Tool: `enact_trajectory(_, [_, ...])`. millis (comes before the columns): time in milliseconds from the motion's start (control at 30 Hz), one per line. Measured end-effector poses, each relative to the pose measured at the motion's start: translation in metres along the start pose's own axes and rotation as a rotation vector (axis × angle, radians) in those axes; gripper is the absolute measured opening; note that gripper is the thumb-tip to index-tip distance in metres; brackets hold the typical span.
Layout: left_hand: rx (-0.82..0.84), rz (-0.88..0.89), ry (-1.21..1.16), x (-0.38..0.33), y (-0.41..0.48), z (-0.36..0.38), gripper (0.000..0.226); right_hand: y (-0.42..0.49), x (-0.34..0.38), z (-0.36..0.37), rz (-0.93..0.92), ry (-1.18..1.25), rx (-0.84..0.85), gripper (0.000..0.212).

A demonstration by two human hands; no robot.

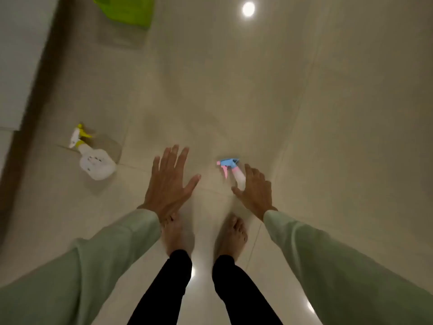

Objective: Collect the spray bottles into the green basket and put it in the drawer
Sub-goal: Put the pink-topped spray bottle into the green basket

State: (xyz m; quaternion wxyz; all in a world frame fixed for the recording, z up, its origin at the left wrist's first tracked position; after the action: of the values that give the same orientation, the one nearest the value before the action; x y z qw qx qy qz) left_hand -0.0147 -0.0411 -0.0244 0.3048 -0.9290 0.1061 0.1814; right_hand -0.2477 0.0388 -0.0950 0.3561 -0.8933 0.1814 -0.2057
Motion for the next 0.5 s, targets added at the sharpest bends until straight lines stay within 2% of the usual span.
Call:
enact_trajectory(67, [-0.009, 0.014, 0.003, 0.014, 0.023, 0.03, 0.076, 0.033, -0.009, 0.025, 0.031, -0.026, -0.001, 0.071])
enact_trajectory(200, [0.056, 0.029, -0.035, 0.038, 0.046, 0.083, 0.076, 0.08, -0.027, 0.061, 0.108, -0.019, 0.065, 0.036])
enact_trajectory(267, [0.061, 0.027, -0.038, 0.045, 0.045, 0.092, 0.076, 0.086, -0.028, 0.069, 0.108, 0.009, 0.109, 0.025])
enact_trajectory(400, [0.08, -0.011, -0.054, 0.043, 0.029, 0.076, 0.076, 0.075, -0.014, 0.048, 0.09, 0.026, 0.08, 0.03])
enact_trajectory(500, [0.067, -0.035, -0.068, 0.026, 0.015, 0.025, 0.076, 0.05, 0.015, -0.005, 0.047, 0.152, 0.002, 0.029])
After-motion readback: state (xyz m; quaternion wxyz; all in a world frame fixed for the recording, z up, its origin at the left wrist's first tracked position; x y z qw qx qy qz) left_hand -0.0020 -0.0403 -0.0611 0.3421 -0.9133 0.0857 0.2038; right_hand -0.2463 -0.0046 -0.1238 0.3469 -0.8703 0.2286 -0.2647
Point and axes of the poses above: each hand's wrist, its own y-axis towards the middle knuckle, its own z-axis out of the palm, x = y × z, the point moved 5 cm from there along y, towards the middle knuckle, and after that the axes turned 3 degrees about x, right-handed, at the moved point
